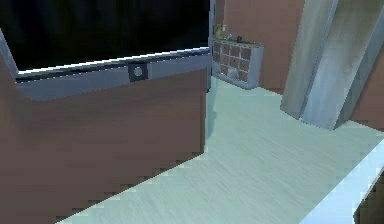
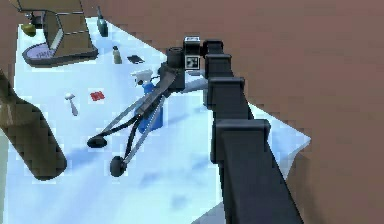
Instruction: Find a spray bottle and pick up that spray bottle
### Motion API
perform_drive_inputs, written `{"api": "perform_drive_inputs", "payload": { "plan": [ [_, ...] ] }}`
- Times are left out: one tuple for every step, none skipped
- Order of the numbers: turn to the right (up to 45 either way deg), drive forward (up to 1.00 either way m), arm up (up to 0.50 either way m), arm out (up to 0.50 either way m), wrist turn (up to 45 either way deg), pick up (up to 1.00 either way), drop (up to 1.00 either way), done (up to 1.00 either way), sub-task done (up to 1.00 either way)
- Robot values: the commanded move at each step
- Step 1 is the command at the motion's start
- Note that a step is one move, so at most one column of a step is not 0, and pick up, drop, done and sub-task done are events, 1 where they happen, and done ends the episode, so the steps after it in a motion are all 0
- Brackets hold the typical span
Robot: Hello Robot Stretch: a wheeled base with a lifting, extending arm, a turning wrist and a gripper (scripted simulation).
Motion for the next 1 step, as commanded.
{"api": "perform_drive_inputs", "payload": {
  "plan": [
    [0.0, 0.00, 0.00, 0.00, 45.0, 0.00, 0.00, 0.00, 0.00]
  ]
}}
